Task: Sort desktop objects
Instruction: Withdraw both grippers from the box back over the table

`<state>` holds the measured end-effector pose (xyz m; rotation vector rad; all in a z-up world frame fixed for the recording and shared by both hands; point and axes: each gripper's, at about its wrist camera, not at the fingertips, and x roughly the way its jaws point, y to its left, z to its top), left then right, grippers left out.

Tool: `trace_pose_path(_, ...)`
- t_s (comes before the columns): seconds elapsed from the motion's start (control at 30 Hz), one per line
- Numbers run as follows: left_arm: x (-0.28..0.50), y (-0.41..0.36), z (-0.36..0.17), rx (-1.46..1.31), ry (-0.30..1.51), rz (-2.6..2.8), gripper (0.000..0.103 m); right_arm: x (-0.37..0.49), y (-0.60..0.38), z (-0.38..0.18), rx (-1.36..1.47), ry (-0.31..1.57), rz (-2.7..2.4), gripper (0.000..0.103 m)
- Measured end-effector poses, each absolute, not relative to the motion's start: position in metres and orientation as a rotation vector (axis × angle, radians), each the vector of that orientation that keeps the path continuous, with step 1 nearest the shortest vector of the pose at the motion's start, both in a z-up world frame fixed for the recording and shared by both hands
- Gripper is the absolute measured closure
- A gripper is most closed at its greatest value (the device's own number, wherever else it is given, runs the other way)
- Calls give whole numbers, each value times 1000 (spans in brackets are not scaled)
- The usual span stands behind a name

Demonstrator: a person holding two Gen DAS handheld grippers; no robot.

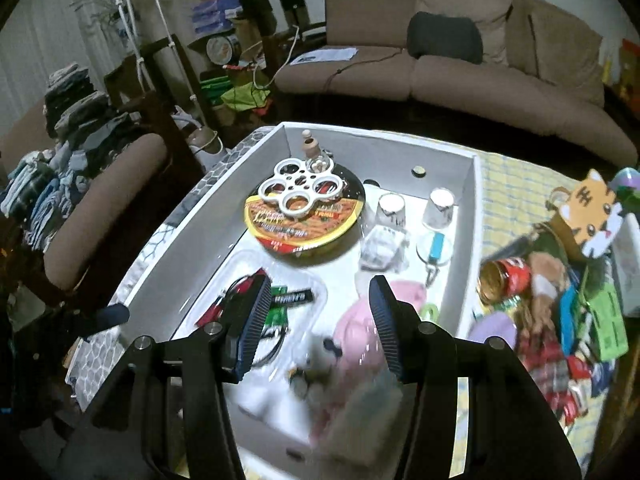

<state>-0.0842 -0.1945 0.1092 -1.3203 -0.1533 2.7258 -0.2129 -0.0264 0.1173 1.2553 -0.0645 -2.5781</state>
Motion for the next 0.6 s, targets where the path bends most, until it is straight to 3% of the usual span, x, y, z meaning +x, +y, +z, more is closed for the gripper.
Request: trace_pose_path(0.6, 14, -113, 135, -1266, -130, 2745, 5, -61, 50, 170, 1199, -106, -2618, 45)
